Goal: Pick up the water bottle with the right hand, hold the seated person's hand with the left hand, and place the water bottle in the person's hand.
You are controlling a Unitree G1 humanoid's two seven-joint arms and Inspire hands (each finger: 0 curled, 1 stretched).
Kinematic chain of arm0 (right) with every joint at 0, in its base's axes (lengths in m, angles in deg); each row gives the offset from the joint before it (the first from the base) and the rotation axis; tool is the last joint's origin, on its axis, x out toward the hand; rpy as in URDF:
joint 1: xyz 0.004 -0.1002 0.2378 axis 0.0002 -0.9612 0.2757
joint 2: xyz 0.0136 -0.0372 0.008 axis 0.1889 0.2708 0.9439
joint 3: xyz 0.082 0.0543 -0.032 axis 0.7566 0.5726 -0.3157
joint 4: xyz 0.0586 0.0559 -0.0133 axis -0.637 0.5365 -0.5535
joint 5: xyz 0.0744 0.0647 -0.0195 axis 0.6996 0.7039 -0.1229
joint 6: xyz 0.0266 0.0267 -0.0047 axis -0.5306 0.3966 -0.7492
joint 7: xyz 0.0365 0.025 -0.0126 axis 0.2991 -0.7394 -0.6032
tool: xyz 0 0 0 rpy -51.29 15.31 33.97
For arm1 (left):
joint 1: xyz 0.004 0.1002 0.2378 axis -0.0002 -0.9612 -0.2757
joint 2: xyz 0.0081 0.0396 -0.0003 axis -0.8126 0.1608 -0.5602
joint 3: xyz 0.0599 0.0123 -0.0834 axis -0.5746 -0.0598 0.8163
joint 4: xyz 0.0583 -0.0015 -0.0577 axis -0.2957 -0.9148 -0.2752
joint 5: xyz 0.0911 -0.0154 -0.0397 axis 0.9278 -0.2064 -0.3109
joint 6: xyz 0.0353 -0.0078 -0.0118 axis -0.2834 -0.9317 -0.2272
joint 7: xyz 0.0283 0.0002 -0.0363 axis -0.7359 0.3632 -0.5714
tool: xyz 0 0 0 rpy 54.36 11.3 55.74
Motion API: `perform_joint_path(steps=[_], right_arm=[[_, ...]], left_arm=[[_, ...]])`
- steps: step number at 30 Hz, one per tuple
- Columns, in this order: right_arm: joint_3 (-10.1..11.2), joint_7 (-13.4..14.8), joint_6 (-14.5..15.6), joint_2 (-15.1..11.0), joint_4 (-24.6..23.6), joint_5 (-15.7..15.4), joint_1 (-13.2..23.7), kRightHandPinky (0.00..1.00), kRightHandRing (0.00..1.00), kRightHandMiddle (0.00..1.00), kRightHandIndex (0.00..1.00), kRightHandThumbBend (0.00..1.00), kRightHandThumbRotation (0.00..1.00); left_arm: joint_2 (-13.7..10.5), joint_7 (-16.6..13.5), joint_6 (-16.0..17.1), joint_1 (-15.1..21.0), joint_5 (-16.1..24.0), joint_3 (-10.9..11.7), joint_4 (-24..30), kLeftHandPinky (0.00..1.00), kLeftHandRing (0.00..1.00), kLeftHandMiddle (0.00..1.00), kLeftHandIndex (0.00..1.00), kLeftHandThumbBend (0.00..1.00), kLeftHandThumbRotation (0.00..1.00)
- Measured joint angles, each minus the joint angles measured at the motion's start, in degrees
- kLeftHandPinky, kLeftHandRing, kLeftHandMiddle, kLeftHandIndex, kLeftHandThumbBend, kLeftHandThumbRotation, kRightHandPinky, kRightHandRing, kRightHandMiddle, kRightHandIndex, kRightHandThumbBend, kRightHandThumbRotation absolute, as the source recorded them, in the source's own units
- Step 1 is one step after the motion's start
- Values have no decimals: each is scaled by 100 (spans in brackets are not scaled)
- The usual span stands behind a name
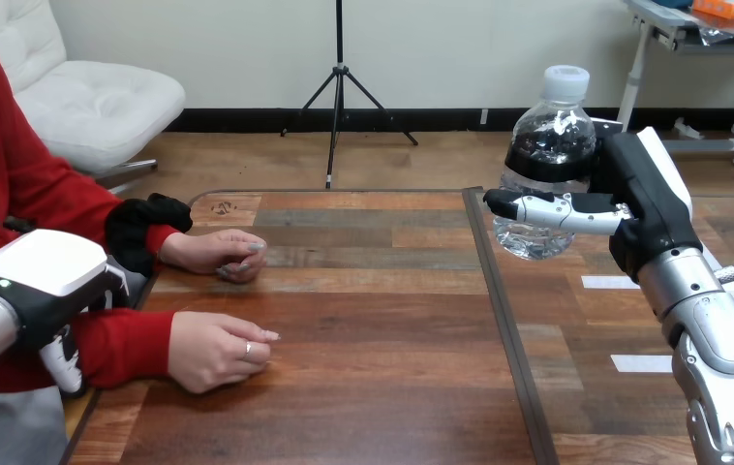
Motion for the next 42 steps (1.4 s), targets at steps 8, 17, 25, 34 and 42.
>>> perform_joint_path(steps=[8, 17, 25, 34, 42], right_arm=[[0, -1, 42, 0, -15, 17, -1, 28, 35, 45, 45, 83, 0], [0, -2, 39, 0, -15, 36, -3, 28, 35, 45, 45, 83, 0], [0, -4, 38, 0, -15, 35, -3, 27, 35, 45, 45, 83, 0], [0, -3, 38, -1, -15, 30, -6, 27, 34, 44, 44, 83, 0], [0, -4, 38, 0, -15, 31, -9, 27, 34, 44, 45, 83, 0]], left_arm=[[117, -67, -23, -1, -223, 11, -110, 55, 56, 58, 60, 91, 0], [273, -46, -208, -4, -392, 11, -167, 53, 54, 57, 58, 89, 0], [458, 33, -347, -19, -674, 74, -292, 51, 54, 56, 57, 88, 0], [590, 86, -403, -65, -974, 149, -374, 51, 53, 56, 57, 87, 0], [646, 160, -428, -76, -1206, 242, -487, 51, 54, 57, 58, 85, 0]])
